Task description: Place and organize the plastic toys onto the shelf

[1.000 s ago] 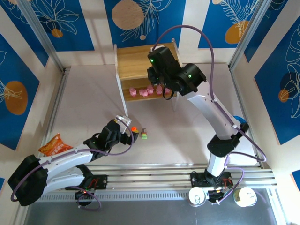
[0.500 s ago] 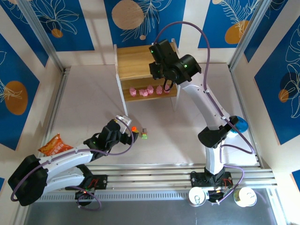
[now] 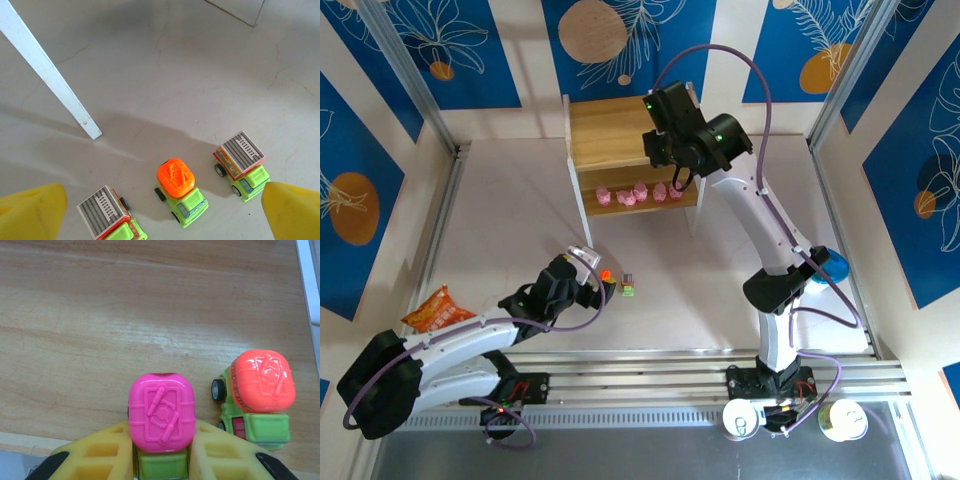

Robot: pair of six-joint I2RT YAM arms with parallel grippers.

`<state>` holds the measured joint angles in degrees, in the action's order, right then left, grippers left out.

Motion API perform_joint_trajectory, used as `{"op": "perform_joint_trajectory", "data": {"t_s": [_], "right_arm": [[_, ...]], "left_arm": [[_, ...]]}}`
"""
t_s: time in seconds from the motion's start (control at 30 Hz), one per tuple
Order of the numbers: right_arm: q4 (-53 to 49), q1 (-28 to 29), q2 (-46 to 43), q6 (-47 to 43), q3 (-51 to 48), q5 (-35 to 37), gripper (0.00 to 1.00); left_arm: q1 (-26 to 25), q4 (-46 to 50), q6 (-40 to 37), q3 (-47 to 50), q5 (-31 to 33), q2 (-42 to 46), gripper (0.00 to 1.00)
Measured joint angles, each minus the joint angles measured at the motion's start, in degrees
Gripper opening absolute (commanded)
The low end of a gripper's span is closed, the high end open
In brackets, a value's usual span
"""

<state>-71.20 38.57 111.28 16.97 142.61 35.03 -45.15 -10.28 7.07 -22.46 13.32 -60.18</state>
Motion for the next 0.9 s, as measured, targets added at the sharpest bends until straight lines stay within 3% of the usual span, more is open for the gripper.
{"op": "perform_joint_trajectory", "data": {"t_s": [0.43,0.9], "right_arm": [[0.9,-0.7,1.6,0.0,0.7,-0.9,0.25],[1.4,-1.2,2.3,-0.4,1.4,-0.8,0.34]], "left_arm": [[0.0,0.0,-0.1,0.0,0.0,0.0,1.0],[0.0,0.0,-0.1,0.0,0.0,0.0,1.0]]}}
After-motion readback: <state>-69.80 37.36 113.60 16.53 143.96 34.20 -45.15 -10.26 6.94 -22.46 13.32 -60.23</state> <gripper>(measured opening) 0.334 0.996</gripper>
